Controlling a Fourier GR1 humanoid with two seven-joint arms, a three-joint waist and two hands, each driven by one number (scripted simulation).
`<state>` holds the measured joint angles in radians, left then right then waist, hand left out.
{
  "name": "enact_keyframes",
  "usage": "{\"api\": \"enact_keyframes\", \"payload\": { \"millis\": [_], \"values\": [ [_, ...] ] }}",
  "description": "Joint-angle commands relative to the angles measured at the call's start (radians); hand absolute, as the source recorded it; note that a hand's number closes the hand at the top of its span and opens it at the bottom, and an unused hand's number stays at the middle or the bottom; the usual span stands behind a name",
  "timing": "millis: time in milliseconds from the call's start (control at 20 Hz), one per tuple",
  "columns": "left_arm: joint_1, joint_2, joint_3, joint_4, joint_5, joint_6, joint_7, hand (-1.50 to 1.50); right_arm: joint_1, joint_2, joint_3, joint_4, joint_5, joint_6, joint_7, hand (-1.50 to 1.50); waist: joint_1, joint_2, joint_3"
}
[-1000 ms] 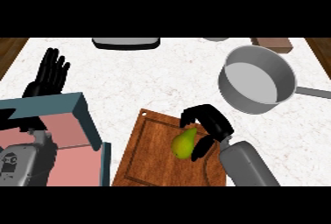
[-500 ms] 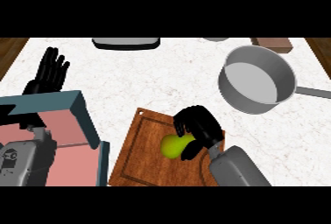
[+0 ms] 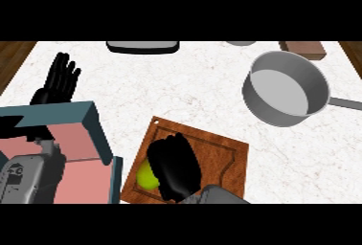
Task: Pick the pear from the cutting board and place it in the pot
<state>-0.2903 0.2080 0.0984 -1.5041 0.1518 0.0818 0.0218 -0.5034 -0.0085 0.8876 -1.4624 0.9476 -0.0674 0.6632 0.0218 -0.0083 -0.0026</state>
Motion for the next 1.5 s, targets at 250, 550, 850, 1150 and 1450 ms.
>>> {"api": "enact_keyframes", "payload": {
  "millis": [250,550,850,1150,1450],
  "values": [
    [0.038,-0.010,-0.014,-0.034,-0.014,0.011,0.013,0.00,-0.121,0.008,0.000,-0.253,0.263,0.028,0.462,1.50,-0.028,-0.003,0.002],
    [0.041,-0.019,0.007,0.006,-0.035,0.037,-0.035,0.00,-0.059,-0.118,-0.143,-0.445,0.417,0.085,0.460,1.50,-0.047,0.001,0.003],
    [-0.036,-0.009,-0.002,-0.028,-0.038,0.053,0.060,0.00,0.037,-0.281,-0.391,-0.603,0.309,0.114,0.332,1.50,-0.042,0.007,0.003],
    [0.017,0.004,0.021,-0.046,-0.003,0.004,0.030,0.00,0.159,-0.415,-0.618,-0.612,0.128,0.136,0.173,1.50,-0.028,0.008,0.003],
    [0.090,-0.014,0.010,-0.070,-0.017,0.001,-0.018,0.00,0.263,-0.496,-0.877,-0.419,-0.050,-0.055,-0.107,1.50,-0.023,0.010,0.004]
  ]
}}
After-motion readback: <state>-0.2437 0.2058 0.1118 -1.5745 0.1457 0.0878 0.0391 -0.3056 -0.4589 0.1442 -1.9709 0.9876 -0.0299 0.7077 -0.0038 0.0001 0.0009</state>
